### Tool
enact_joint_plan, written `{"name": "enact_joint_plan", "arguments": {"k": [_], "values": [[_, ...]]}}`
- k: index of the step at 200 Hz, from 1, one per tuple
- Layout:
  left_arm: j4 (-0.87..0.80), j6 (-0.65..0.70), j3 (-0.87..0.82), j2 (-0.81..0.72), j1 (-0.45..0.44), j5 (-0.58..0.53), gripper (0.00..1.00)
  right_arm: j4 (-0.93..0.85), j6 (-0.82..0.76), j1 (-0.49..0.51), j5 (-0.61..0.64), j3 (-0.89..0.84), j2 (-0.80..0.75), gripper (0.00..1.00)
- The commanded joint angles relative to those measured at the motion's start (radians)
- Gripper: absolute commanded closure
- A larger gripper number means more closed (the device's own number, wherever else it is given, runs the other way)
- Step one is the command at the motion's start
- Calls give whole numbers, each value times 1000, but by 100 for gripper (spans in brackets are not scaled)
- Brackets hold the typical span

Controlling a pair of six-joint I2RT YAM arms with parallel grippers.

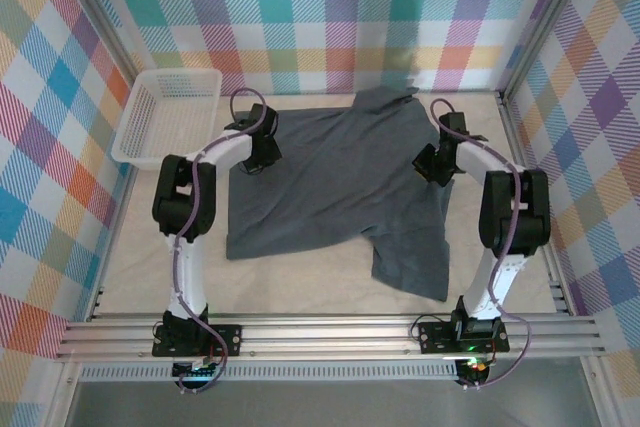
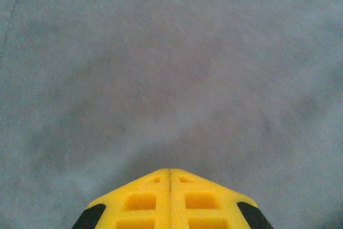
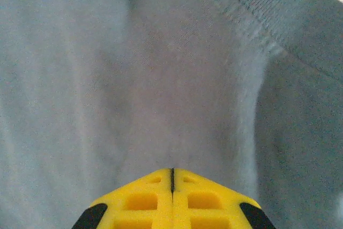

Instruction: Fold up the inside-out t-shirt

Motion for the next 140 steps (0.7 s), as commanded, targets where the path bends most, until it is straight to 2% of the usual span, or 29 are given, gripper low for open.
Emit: {"name": "enact_joint_plan", "arguments": {"k": [1,40,83,100,121,140], "values": [[-92,-50,120,63,29,-30,100,-90,62,-2,75,15,22,100],[-113,-55,179,136,47,-39,100,-182,116,-5,223,-110,-26,97],[-44,8,150,143,67,13,99,-180,133,-23,227,-203,-87,96],[18,34,103,106,70,26,89,-175,116,-28,212,-191,-143,93],[68,60,81,43,69,107,72,-155,53,-27,116,-151,-199,83],[84,67,22,-90,60,157,62,-201,49,-33,195,-161,-286,74]]}}
